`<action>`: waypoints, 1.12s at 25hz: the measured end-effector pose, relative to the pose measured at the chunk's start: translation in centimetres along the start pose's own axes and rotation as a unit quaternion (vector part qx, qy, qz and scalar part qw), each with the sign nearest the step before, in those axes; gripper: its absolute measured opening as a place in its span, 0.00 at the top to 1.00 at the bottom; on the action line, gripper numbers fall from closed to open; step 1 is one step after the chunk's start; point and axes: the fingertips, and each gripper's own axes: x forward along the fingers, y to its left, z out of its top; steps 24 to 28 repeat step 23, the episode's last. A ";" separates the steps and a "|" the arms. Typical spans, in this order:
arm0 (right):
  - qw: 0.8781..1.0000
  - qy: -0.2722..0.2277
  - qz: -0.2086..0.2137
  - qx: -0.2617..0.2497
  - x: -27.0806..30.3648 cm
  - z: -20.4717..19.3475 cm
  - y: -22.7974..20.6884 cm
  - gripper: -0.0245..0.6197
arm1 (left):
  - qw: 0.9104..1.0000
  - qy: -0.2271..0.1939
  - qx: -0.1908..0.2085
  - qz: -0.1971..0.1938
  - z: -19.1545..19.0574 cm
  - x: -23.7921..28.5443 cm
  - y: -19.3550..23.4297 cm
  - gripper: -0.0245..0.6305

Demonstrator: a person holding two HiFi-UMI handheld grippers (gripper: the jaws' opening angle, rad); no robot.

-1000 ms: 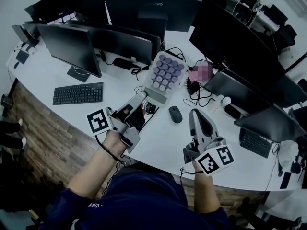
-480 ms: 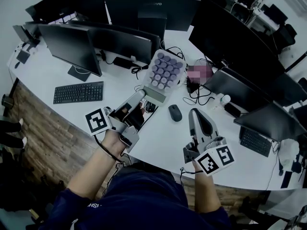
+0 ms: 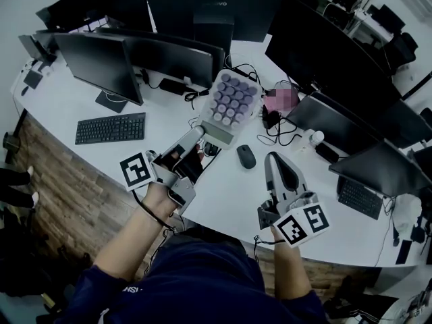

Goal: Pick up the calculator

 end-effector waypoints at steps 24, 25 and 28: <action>1.000 -0.004 -0.006 -0.002 -2.4 -0.3 0.0 0.96 | 1.000 0.001 -0.002 0.003 -2.3 -0.9 0.0 0.81; 1.000 -0.004 -0.006 -0.002 -2.4 -0.3 0.0 0.96 | 1.000 0.001 -0.002 0.003 -2.3 -0.9 0.0 0.81; 1.000 -0.004 -0.006 -0.002 -2.4 -0.3 0.0 0.96 | 1.000 0.001 -0.002 0.003 -2.3 -0.9 0.0 0.81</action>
